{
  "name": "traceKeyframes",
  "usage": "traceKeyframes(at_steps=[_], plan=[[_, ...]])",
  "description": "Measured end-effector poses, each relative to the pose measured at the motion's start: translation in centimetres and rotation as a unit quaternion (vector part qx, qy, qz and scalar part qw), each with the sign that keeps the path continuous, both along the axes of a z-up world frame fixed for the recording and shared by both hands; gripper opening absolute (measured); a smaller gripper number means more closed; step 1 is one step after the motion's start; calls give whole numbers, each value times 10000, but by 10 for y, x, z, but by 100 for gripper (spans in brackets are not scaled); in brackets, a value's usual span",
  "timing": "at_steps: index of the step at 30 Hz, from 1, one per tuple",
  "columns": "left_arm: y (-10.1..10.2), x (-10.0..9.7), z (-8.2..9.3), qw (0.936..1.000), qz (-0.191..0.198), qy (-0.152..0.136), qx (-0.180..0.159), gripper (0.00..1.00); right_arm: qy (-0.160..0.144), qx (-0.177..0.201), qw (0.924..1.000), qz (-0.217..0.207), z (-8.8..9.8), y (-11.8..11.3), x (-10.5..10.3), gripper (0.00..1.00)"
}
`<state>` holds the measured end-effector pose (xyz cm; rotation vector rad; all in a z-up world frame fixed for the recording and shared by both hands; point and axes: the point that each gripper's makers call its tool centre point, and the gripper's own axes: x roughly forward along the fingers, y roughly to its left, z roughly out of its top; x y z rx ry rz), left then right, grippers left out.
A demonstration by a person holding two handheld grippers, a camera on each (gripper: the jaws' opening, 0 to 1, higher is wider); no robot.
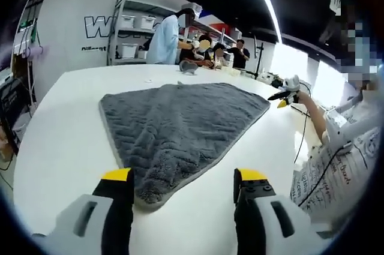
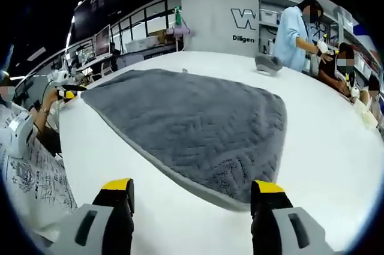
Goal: Fold the towel on the table until its edges align and the towel forms a compact rectangular stack.
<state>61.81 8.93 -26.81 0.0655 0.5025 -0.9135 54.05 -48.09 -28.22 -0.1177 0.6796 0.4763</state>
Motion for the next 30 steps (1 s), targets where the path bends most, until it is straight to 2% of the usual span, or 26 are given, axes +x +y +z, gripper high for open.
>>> traceKeyframes(at_steps=[4, 10, 19, 23, 26, 28, 29, 30], plan=[[-1, -1, -11, 9998, -70, 147, 104, 68, -12, 4, 10000, 14, 0, 1, 1, 82], [2, 3, -13, 9997, 21, 235, 58, 66, 7, -5, 10000, 91, 0, 4, 0, 80], [5, 8, -18, 9995, 123, 80, 290, 53, 36, -48, 9999, 130, -2, -5, -4, 70], [7, 10, -21, 9988, 117, -67, 464, 48, 142, -235, 9996, 18, -9, -18, 1, 62], [12, 15, -21, 9980, 198, -154, 573, 40, 250, -345, 9991, -7, -16, -25, 5, 56], [15, 19, -22, 9973, 270, -236, 640, 34, 190, -563, 9982, 30, -19, -32, 8, 47], [16, 20, -22, 9972, 294, -244, 640, 32, 79, -473, 9988, -39, -18, -32, 12, 44], [17, 20, -22, 9972, 322, -243, 622, 30, 134, -497, 9987, -12, -19, -35, 11, 41]])
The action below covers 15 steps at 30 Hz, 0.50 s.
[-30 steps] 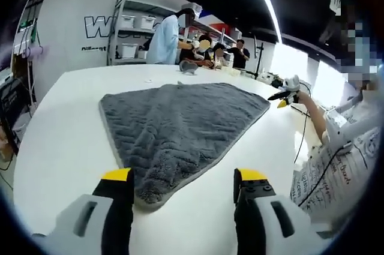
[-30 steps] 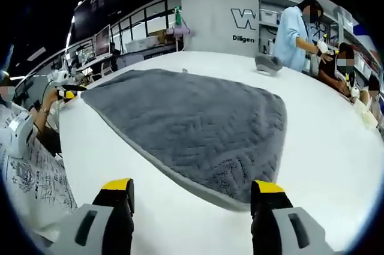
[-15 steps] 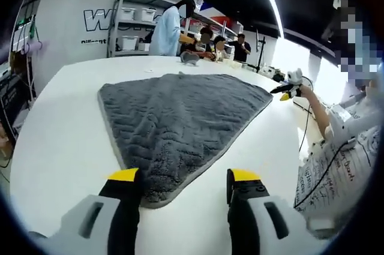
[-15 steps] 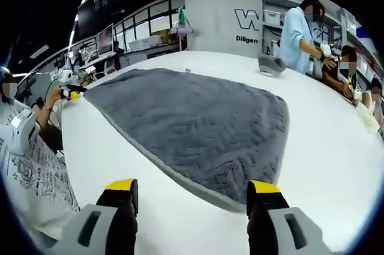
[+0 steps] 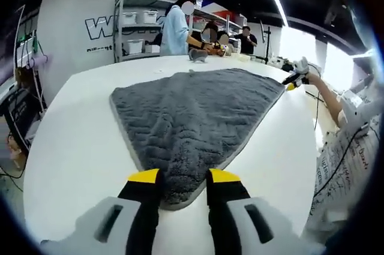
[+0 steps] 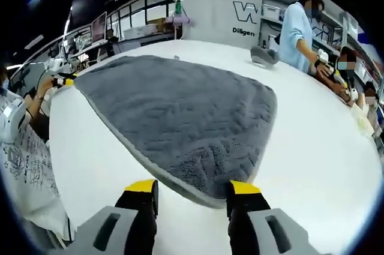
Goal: Fold the towel on the table until its edges align and the towel forms a compact rectangular stack.
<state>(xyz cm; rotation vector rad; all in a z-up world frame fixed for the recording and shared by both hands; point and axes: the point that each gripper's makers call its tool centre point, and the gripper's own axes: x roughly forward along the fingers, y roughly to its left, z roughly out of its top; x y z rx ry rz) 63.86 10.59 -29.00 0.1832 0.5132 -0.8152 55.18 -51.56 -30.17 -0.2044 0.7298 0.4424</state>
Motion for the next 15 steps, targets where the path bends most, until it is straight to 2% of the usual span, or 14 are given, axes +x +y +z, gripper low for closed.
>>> traceKeyframes(at_steps=[4, 6, 7, 9, 13, 15], plan=[[1, 3, 0, 10000, 44, -51, 28, 22, -105, 31, 9999, -51, -1, -4, 3, 30], [1, 4, -1, 10000, 55, -56, 26, 11, -165, 61, 9998, -115, -1, -8, 4, 23], [1, 6, -1, 9999, 73, -82, 42, 10, -227, 57, 9996, -165, -1, -10, 6, 20], [-1, 6, -1, 9999, 69, -99, 26, 8, -251, 69, 9994, -231, -2, -13, 5, 11], [-2, 7, -1, 9998, 89, -116, 105, 7, -351, 53, 9990, -260, -1, -15, 5, 4], [-2, 6, -1, 9997, 105, -128, 153, 6, -389, 12, 9990, -214, 0, -13, 4, 3]])
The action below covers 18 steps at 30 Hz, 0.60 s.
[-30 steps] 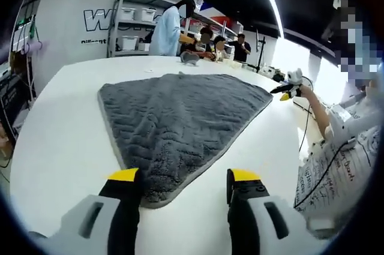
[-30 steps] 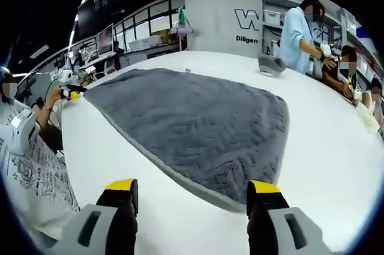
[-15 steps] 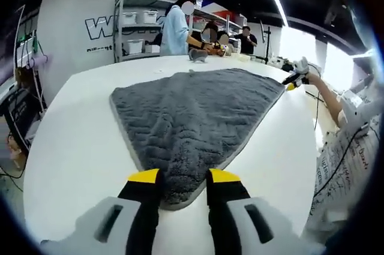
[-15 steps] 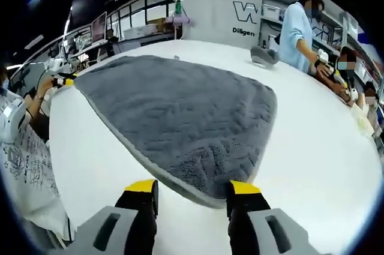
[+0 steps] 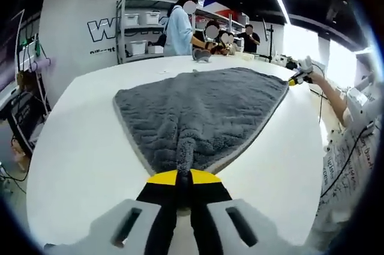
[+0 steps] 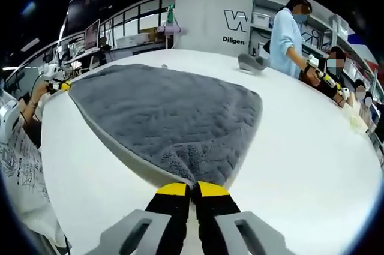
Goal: Fold the towel on the table until its edges align and the towel forms a compact rectangular stack.
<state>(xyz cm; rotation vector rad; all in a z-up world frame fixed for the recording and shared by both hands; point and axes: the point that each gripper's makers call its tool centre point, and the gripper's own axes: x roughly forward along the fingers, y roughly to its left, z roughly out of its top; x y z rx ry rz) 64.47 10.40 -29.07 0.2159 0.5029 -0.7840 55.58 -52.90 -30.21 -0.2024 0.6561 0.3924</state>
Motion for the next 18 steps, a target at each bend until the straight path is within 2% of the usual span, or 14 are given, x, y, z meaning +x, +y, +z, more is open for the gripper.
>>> traceKeyframes(at_steps=[9, 18], plan=[[5, -4, 5, 10000, 90, 8, 33, 6, -40, -173, 9998, 94, 6, 0, -15, 3], [8, -23, 14, 9997, 19, 25, 236, 5, -63, -175, 9997, 159, 11, 3, -40, 3]])
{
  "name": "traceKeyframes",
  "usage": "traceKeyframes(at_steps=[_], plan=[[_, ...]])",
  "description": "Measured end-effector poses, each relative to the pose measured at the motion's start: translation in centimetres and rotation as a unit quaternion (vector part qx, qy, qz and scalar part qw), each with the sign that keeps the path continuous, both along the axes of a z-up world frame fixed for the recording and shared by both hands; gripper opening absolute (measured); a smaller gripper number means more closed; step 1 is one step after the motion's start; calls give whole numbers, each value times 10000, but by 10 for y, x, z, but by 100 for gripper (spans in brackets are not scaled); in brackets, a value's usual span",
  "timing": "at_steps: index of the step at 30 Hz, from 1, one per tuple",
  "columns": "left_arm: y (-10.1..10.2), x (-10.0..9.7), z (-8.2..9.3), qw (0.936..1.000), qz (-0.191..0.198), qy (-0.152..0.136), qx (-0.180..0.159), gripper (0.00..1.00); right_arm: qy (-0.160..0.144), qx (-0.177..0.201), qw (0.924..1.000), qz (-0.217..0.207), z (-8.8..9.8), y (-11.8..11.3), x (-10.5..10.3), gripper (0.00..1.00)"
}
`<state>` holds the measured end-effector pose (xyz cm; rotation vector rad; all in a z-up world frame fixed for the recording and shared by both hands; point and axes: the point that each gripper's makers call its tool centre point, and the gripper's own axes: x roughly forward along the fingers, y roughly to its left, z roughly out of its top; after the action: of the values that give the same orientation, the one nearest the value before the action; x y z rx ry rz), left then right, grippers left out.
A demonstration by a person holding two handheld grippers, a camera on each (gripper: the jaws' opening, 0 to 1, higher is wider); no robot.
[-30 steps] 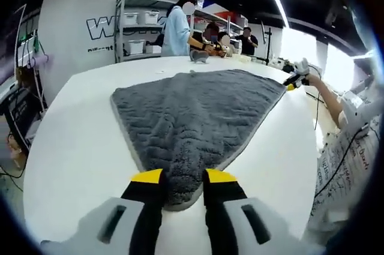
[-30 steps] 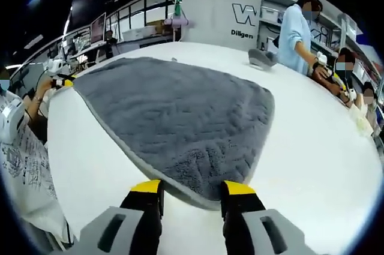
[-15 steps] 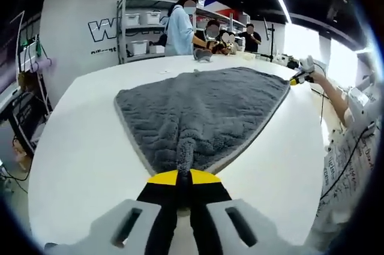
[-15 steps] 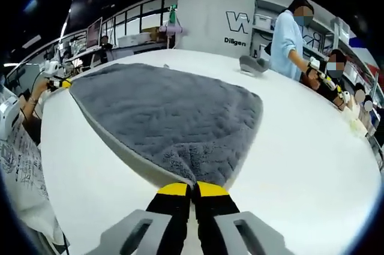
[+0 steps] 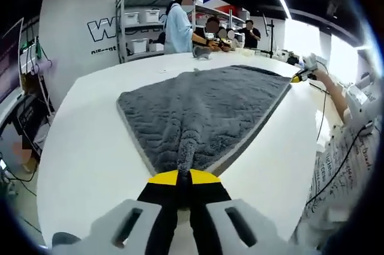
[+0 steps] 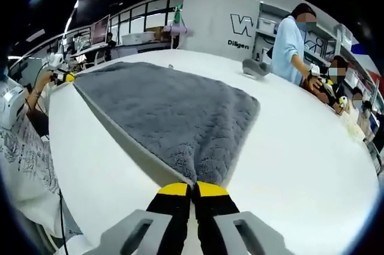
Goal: Fold the towel on the table until its edges align and the towel forms a compact rectangular stack.
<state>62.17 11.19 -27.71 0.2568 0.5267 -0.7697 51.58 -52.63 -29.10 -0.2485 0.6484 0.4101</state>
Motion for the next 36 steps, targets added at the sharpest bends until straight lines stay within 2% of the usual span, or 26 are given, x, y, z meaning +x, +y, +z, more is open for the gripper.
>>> traceKeyframes(at_steps=[12, 19, 23, 28, 36], plan=[[0, -47, 12, 9991, -251, 236, 238, 5, 220, -186, 9994, 178, 7, 3, -37, 3], [3, -60, 11, 9977, -322, 394, 457, 5, 480, -327, 9977, 353, 5, 9, -55, 3], [3, -58, 14, 9974, -344, 390, 501, 5, 514, -427, 9969, 422, 8, 10, -54, 3], [3, -49, 20, 9977, -350, 377, 452, 6, 472, -515, 9964, 489, 17, 9, -43, 3], [0, -29, 34, 9986, -372, 342, 135, 6, 365, -657, 9956, 567, 32, 7, -20, 3]])
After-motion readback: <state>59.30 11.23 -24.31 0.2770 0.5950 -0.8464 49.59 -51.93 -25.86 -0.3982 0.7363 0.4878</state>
